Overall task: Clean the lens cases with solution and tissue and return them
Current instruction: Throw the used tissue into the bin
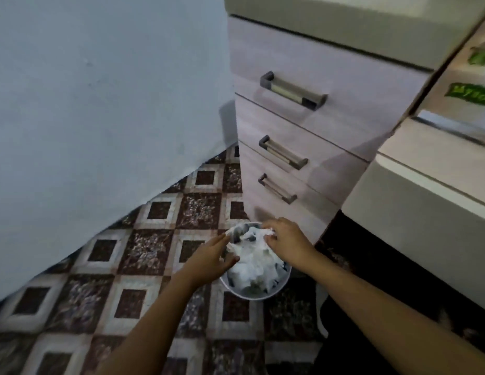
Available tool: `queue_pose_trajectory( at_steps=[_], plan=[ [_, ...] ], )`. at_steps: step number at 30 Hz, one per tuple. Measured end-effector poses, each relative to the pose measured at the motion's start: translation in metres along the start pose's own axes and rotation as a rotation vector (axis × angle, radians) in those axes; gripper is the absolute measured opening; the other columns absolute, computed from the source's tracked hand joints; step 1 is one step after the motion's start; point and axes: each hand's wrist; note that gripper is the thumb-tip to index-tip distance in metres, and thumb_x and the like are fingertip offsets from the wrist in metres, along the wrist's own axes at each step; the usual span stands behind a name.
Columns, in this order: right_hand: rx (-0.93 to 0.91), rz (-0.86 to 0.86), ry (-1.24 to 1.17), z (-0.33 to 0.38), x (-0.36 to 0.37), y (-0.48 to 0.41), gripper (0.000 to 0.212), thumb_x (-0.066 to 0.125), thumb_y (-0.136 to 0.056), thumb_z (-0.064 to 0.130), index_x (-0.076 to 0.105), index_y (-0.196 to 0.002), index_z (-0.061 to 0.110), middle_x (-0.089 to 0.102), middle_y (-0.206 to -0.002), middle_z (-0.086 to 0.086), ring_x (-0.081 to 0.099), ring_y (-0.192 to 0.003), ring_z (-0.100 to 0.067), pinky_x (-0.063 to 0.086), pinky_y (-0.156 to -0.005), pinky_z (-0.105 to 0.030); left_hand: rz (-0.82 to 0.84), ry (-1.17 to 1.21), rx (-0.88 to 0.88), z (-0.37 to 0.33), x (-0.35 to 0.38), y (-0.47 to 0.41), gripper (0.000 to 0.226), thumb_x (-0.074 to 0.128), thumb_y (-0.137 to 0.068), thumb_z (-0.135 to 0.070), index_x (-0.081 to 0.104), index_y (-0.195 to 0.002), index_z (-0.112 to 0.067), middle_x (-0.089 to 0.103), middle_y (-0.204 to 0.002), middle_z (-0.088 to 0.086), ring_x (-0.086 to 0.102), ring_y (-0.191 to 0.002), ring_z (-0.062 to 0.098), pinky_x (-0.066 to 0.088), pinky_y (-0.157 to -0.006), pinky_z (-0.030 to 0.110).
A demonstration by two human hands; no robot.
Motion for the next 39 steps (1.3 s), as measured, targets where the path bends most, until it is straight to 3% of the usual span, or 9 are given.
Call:
queue_pose_trajectory(
  at_steps=[3,6,10,17,23,30,35,39],
  plan=[
    [0.086,0.084,-0.016,-0.012,0.028,-0.015,0.032,0.049,-0.089,0.006,0.061,-0.118,0.012,0.054,-0.129,-0.006,0.05,-0.117,-0.023,0.034,-0.089,-0.019,0.062,0.039,-0.052,0.019,0.025,-0.004,0.07,0.05,-0.09,-0.05,0.028,-0.147,-0.017,0.026,-0.153,0.003,0.029,-0.138,0.018,0.026,-0.113,0.032],
    [0.167,0.171,-0.063,-0.026,0.053,-0.032,0.04,0.048,-0.086,0.003,0.057,-0.123,0.013,0.052,-0.132,-0.011,0.053,-0.113,-0.025,0.04,-0.088,-0.023,0.091,0.061,-0.094,0.027,0.042,-0.011,0.069,0.049,-0.092,-0.047,0.025,-0.147,-0.015,0.023,-0.154,0.003,0.028,-0.139,0.02,0.026,-0.114,0.033],
    [0.211,0.388,-0.076,-0.039,0.074,-0.043,0.064,0.051,-0.086,0.007,0.029,-0.145,0.023,0.042,-0.14,-0.015,0.051,-0.116,-0.028,0.045,-0.091,-0.032,0.133,0.093,-0.125,0.033,0.057,-0.02,0.07,0.049,-0.092,-0.047,0.023,-0.148,-0.013,0.02,-0.155,0.005,0.025,-0.14,0.021,0.023,-0.113,0.031],
    [0.251,0.48,0.039,-0.057,0.082,-0.039,0.059,0.049,-0.093,0.022,0.023,-0.146,0.015,0.033,-0.149,-0.009,0.035,-0.134,-0.024,0.031,-0.105,-0.028,0.143,0.083,-0.127,0.035,0.063,-0.027,0.07,0.05,-0.092,-0.045,0.025,-0.147,-0.011,0.022,-0.154,0.006,0.026,-0.14,0.021,0.024,-0.113,0.032],
    [0.156,0.431,0.09,-0.053,0.069,-0.041,0.051,0.047,-0.093,0.023,0.034,-0.141,0.011,0.042,-0.143,-0.011,0.04,-0.129,-0.027,0.035,-0.104,-0.034,0.105,0.051,-0.094,0.028,0.048,-0.031,0.069,0.051,-0.091,-0.046,0.026,-0.147,-0.012,0.026,-0.153,0.006,0.032,-0.136,0.022,0.029,-0.112,0.037],
    [-0.032,0.304,0.12,-0.022,0.035,-0.046,0.049,0.048,-0.092,0.023,0.038,-0.139,0.012,0.041,-0.144,-0.007,0.04,-0.128,-0.022,0.034,-0.102,-0.028,-0.014,0.001,-0.03,0.012,0.005,-0.03,0.064,0.052,-0.092,-0.043,0.032,-0.145,-0.013,0.033,-0.149,0.007,0.033,-0.135,0.022,0.029,-0.111,0.035],
    [-0.089,0.257,0.15,0.005,-0.006,-0.046,0.057,0.044,-0.095,0.029,0.024,-0.146,0.012,0.025,-0.153,-0.006,0.027,-0.138,-0.021,0.027,-0.108,-0.03,-0.096,-0.045,-0.005,-0.01,-0.038,-0.027,0.068,0.051,-0.091,-0.047,0.028,-0.146,-0.015,0.027,-0.152,0.006,0.029,-0.138,0.02,0.027,-0.113,0.036],
    [-0.163,0.155,0.186,0.027,-0.043,-0.04,0.055,0.043,-0.095,0.027,0.026,-0.145,0.009,0.028,-0.151,-0.008,0.024,-0.139,-0.02,0.025,-0.109,-0.032,-0.184,-0.089,0.045,-0.038,-0.074,-0.019,0.065,0.052,-0.092,-0.04,0.028,-0.146,-0.013,0.027,-0.152,0.007,0.028,-0.138,0.021,0.023,-0.112,0.032]
  ],
)
Point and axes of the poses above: each hand's wrist, its own y-axis away from the middle knuckle, its own x-axis out of the palm, z = x × y
